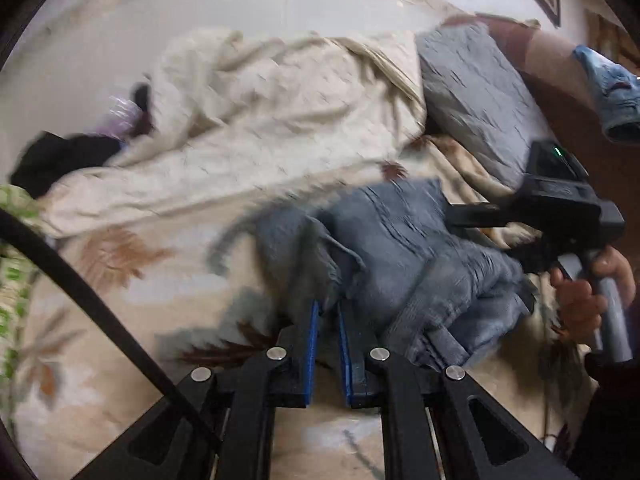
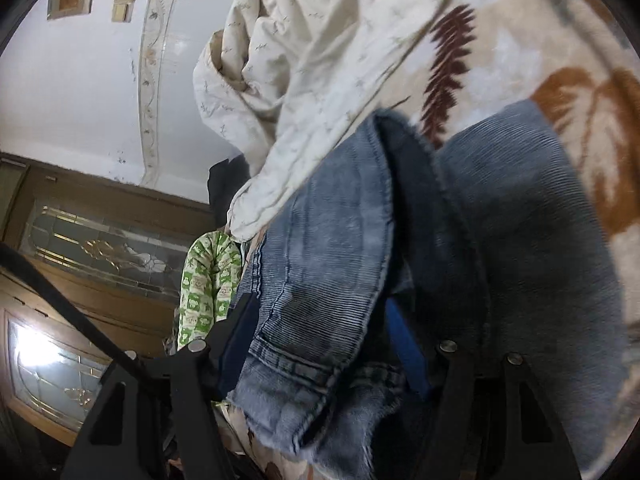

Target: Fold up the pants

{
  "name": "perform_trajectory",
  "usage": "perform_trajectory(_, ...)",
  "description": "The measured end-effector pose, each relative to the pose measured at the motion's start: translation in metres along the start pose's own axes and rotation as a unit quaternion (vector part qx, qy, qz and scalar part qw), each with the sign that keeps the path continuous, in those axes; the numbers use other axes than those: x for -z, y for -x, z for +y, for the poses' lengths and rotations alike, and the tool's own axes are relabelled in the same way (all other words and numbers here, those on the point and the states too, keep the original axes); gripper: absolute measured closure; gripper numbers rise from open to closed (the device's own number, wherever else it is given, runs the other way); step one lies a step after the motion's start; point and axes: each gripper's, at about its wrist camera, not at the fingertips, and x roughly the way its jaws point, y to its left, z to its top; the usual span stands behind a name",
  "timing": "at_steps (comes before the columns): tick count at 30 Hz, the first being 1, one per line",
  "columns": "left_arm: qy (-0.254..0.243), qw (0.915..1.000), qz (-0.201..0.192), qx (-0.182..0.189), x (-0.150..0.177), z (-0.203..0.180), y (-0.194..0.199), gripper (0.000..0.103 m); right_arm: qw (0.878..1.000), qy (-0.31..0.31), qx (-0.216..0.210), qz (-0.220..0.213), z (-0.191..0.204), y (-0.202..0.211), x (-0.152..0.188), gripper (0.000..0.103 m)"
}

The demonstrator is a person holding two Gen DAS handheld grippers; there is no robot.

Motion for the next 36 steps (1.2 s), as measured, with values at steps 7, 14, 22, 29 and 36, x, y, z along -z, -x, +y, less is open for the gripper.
perform_trajectory(7,-0.083,0.9965,-0.005,0.001,0.004,-0.044,-0.003,0.095,0.995,0.07,0.05,-0.041,0.022,0.012,0.0,0.096)
perform_trajectory(14,-0.155,0.9878,0.012,-0.012,0.006,-0.082,-0.025,0.096,0.982,0.107,0.141,-0.067,0.017,0.046,-0.002,0.096)
perform_trajectory(22,-0.106,0.9937,0.035,0.013,0.001,-0.059,-0.028,0.095,0.992,0.057,0.115,-0.015,-0.014,0.064,0.011,0.05)
perform_trajectory(29,-0.093,0.9948,0.038,0.018,0.001,-0.058,-0.028,0.095,0.995,0.04,0.09,0.023,-0.023,0.071,0.053,0.048)
perform_trajectory(36,-0.096,0.9945,0.037,0.022,0.002,-0.057,-0.026,0.095,0.993,0.034,0.109,0.025,-0.027,0.057,0.062,0.079)
